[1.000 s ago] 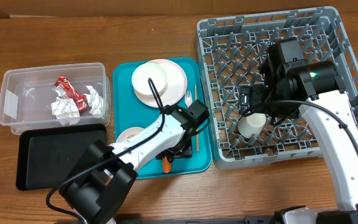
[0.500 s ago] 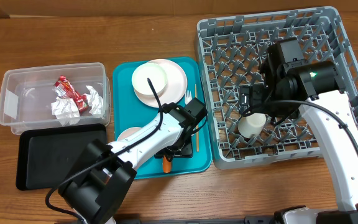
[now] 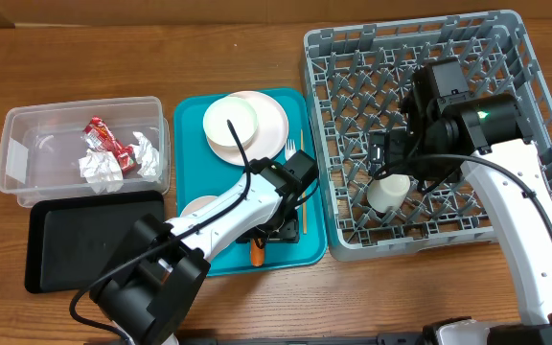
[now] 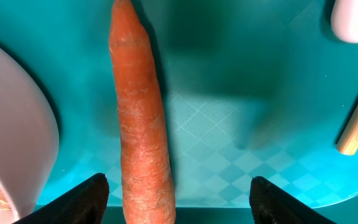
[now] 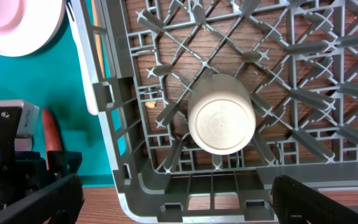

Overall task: Sort waste into correct bins and load items into the dishwasher
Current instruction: 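Lower the left gripper and close it around the carrot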

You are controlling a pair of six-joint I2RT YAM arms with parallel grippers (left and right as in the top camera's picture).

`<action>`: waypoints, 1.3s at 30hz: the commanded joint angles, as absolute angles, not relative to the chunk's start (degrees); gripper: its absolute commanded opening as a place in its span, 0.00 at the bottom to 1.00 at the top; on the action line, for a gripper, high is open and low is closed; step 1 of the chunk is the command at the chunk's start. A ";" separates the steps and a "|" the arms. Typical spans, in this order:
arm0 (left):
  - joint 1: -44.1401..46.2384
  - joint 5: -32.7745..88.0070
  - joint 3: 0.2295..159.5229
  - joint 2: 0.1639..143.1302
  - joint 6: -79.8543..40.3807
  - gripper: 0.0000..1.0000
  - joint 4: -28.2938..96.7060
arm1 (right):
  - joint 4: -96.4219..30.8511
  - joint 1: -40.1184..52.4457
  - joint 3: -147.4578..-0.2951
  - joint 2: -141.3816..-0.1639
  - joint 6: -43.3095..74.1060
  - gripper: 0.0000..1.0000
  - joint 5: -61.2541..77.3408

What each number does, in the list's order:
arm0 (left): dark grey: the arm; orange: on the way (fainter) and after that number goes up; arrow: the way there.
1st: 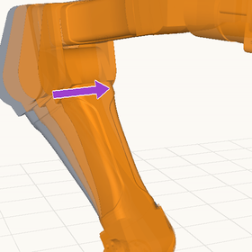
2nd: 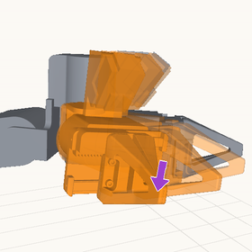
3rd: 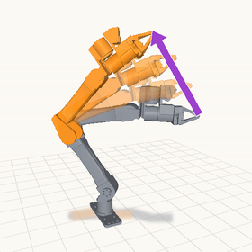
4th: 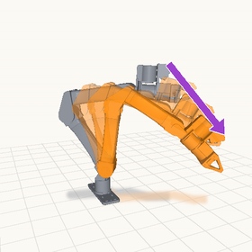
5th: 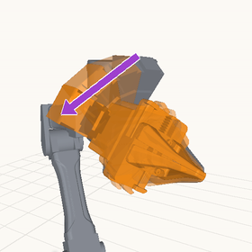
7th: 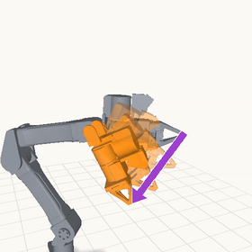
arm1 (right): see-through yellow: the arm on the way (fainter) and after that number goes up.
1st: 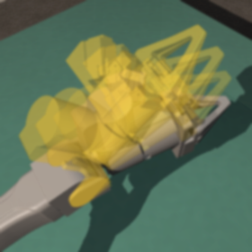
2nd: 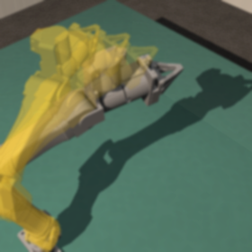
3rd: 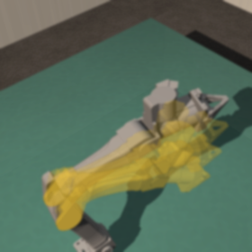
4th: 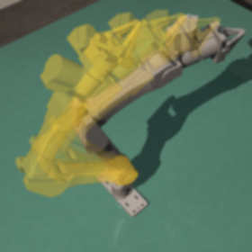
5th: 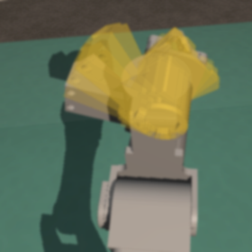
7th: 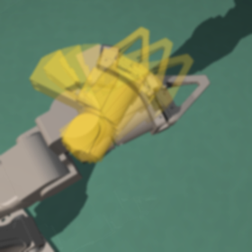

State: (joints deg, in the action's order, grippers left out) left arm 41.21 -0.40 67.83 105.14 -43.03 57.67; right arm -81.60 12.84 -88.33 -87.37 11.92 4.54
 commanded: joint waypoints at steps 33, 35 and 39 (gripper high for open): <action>39.40 3.95 65.60 105.65 -37.23 0.52 54.54 | -81.34 13.02 -89.47 -86.72 11.57 1.00 4.80; 39.40 4.01 65.60 105.65 -37.26 0.54 54.57 | -81.34 13.02 -89.47 -86.72 11.57 1.00 4.80; 39.40 3.99 65.60 105.65 -37.26 0.57 54.57 | -81.34 13.02 -89.47 -86.72 11.57 1.00 4.80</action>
State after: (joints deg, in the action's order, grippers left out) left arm 39.62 3.46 66.13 105.14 -38.33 54.61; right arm -81.62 12.84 -88.33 -87.37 11.92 4.56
